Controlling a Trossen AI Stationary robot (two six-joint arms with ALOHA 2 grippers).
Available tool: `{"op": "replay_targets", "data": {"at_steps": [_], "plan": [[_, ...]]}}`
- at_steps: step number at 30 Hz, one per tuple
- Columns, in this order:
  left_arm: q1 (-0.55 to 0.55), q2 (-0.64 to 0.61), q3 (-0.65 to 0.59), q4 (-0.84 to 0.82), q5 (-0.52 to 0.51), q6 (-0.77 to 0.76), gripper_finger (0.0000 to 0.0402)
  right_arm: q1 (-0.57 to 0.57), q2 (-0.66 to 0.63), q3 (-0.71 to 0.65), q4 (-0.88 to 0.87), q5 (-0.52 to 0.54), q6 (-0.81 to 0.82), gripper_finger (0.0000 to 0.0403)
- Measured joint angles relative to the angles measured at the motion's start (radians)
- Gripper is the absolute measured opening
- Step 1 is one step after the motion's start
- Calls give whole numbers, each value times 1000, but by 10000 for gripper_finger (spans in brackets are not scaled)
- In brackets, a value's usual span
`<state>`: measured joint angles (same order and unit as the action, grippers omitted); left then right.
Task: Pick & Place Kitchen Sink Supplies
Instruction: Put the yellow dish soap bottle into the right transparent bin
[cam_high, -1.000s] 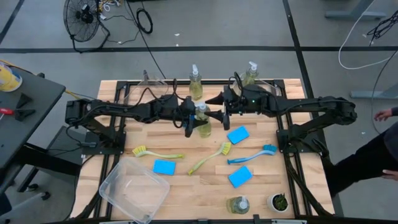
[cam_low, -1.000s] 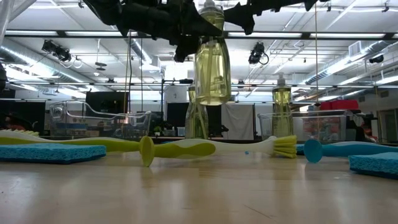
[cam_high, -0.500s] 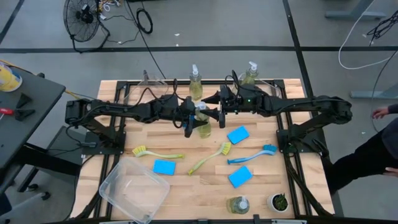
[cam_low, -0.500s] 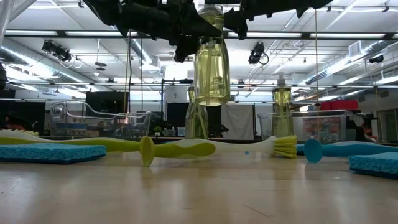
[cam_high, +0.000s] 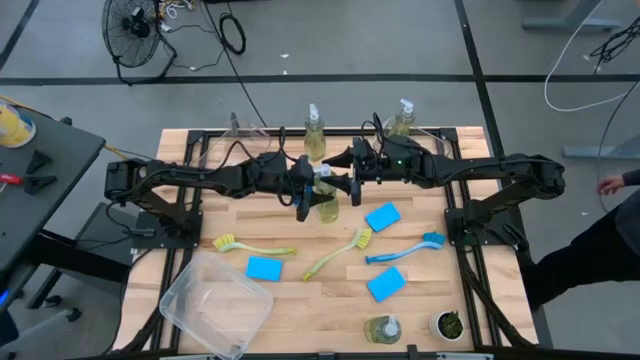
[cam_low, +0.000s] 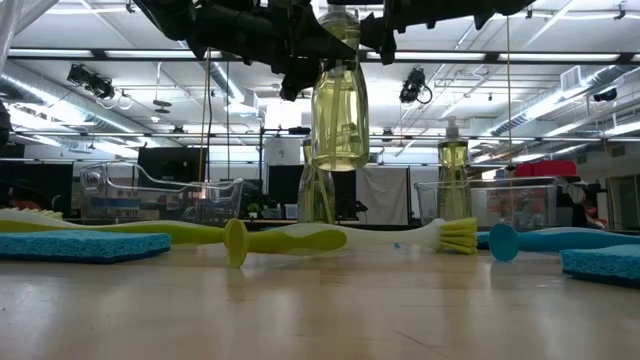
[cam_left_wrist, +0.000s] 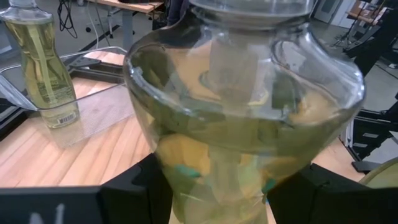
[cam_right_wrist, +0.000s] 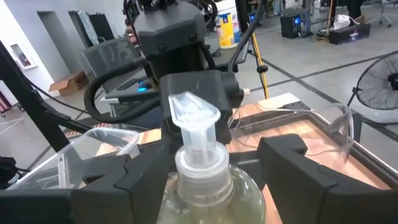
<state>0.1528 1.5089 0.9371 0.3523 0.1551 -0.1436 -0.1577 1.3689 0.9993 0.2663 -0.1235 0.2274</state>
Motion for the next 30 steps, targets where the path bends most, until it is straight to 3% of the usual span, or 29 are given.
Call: {"op": "replay_targets", "data": {"at_steps": [15, 27, 30], "plan": [[0, -2, 0, -15, -1, -1, 205, -2, 31, 0, 32, 0, 0, 209], [2, -2, 0, -28, -4, -10, 206, -2, 31, 0, 28, 2, -11, 102], [2, -2, 0, -31, -4, -9, 204, -2, 31, 0, 27, 2, -15, 101]]}}
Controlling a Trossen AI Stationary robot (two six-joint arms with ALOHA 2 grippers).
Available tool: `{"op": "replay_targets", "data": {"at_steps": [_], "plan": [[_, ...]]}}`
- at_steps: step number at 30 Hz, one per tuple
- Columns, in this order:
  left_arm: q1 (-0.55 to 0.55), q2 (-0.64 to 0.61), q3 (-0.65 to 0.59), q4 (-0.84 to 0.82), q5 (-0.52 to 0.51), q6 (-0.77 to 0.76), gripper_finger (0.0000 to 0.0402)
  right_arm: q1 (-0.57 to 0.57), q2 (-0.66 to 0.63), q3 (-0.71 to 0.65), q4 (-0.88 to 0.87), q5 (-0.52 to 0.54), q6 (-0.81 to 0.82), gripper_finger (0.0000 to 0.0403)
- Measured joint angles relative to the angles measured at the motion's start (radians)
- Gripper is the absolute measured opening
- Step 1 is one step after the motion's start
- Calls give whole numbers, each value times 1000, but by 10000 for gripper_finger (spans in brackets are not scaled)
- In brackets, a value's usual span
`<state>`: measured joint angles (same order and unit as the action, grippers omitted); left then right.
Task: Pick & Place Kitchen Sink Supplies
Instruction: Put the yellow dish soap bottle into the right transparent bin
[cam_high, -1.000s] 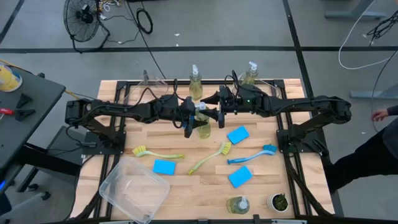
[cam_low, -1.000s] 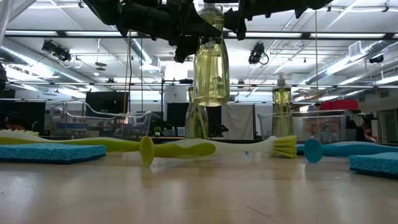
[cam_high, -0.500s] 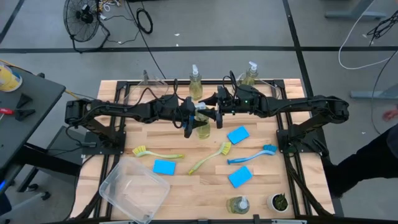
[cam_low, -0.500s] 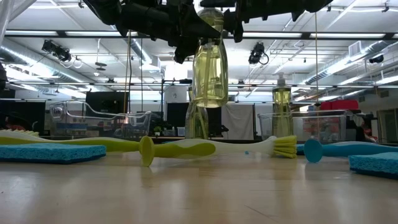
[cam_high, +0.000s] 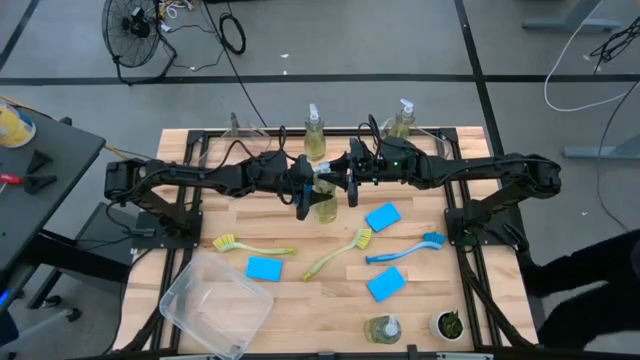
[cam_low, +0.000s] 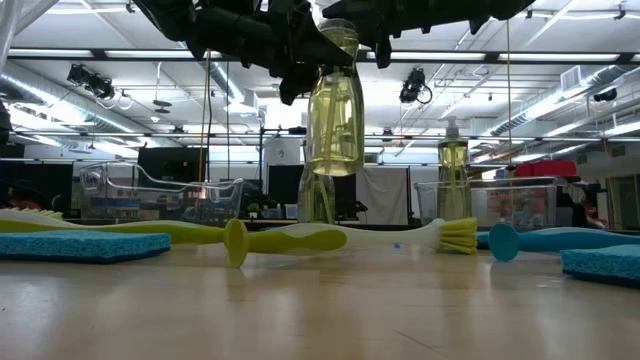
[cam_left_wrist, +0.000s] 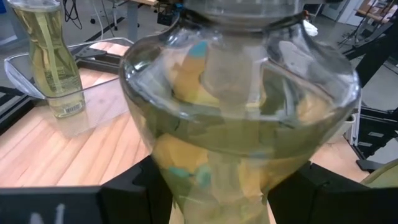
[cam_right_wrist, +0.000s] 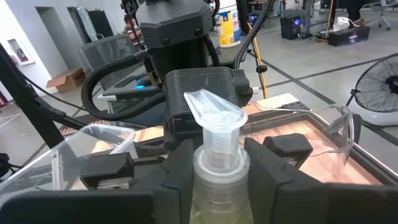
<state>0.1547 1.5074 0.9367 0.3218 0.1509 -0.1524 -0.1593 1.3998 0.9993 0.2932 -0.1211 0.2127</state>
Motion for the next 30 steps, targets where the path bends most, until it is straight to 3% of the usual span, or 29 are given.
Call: {"op": "replay_targets", "data": {"at_steps": [11, 23, 30], "plan": [[0, 0, 0, -3, -12, -31, 230, 0, -5, 0, -4, -24, -3, 101], [-2, -13, 3, -23, -24, -50, 349, 0, -29, -2, -58, -18, -13, 101], [0, -43, 3, -85, -40, -38, 351, 0, -45, -2, -131, -14, -44, 101]]}}
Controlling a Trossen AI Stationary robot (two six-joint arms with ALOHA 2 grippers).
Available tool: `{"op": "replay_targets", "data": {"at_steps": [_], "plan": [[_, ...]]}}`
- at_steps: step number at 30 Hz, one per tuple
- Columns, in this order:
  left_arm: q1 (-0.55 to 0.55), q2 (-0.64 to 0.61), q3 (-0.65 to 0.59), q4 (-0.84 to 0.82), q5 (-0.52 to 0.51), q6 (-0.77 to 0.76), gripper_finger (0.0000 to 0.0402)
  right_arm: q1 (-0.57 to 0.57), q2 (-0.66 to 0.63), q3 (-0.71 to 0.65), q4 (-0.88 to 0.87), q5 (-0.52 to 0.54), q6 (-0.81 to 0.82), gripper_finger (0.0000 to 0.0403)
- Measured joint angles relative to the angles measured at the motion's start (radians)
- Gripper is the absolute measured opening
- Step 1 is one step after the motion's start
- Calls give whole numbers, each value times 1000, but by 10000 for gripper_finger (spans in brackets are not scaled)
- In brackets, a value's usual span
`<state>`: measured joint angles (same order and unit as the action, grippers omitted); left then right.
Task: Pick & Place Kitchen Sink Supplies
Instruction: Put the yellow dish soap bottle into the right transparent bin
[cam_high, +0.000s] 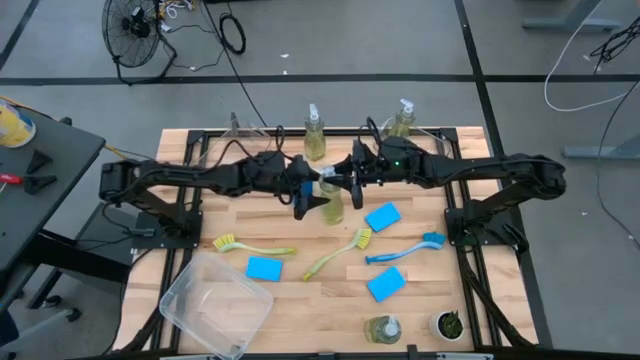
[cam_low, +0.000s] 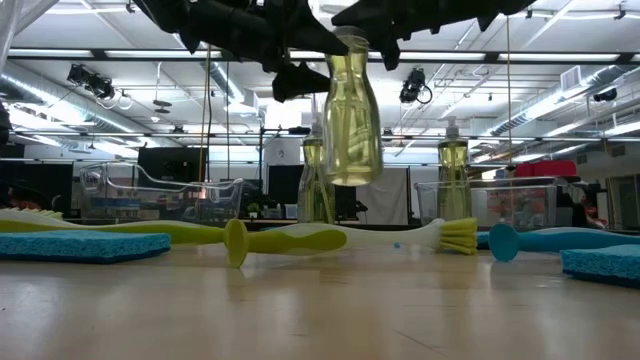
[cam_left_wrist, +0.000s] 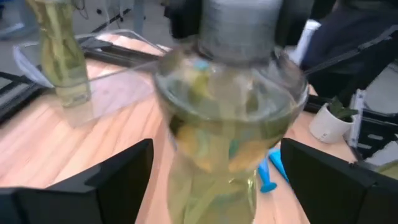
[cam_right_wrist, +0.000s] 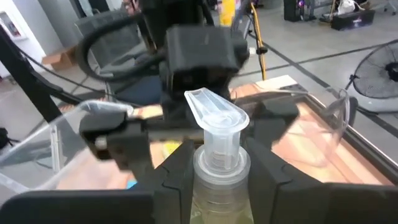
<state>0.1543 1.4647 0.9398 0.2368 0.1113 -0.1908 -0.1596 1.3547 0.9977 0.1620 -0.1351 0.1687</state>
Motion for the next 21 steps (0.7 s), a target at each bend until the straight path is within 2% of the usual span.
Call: {"op": "replay_targets", "data": {"at_steps": [9, 13, 21], "plan": [[12, -85, 0, -78, -57, 1, 346, 0, -117, 0, -160, 154, -69, 101], [12, -117, 0, -78, -99, 7, 346, 0, -195, 0, -232, 246, -98, 101], [12, -135, 0, -79, -115, 3, 346, 0, -370, 1, -411, 447, -128, 101]]}}
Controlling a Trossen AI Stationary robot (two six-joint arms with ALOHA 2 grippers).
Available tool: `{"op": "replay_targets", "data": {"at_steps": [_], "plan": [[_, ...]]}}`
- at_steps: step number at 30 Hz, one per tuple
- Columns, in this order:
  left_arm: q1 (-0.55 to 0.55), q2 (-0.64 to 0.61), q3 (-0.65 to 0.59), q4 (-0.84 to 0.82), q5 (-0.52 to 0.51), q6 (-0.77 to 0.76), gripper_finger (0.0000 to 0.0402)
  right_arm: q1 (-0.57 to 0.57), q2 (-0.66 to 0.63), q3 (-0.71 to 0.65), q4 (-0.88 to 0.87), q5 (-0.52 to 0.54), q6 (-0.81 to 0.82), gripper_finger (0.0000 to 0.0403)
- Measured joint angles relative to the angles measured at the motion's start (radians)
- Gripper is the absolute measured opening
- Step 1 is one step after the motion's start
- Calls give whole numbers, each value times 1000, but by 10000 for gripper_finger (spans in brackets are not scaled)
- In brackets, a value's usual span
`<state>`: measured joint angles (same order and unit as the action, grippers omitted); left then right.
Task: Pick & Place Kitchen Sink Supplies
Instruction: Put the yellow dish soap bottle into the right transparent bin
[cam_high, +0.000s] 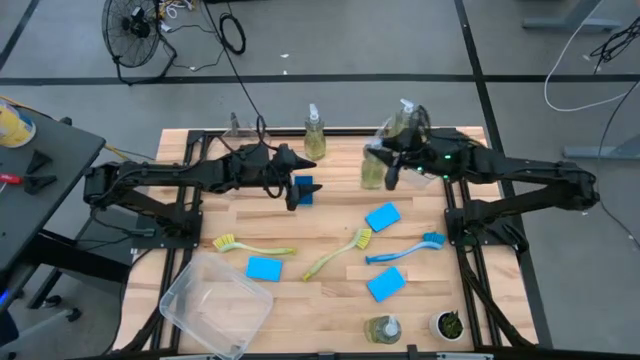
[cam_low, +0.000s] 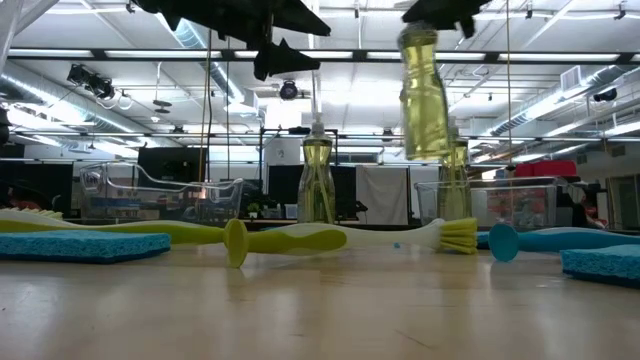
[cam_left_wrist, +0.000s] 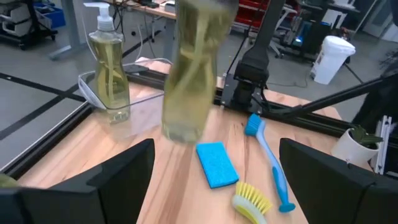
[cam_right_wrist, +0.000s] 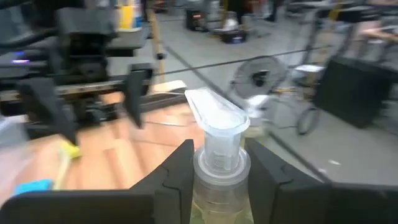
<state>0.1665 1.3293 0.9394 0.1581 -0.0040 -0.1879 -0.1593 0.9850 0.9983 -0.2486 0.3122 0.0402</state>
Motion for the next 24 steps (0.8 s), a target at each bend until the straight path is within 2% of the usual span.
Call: {"op": "replay_targets", "data": {"at_steps": [9, 17, 24], "plan": [[0, 0, 0, 9, -3, -5, 346, 0, -166, 1, -157, 277, -32, 101], [1, 1, 0, 9, -28, -2, 346, 0, -239, 1, -341, 468, 21, 101], [1, 2, 0, 9, -49, -2, 346, -1, -275, -17, -352, 637, 32, 101]]}}
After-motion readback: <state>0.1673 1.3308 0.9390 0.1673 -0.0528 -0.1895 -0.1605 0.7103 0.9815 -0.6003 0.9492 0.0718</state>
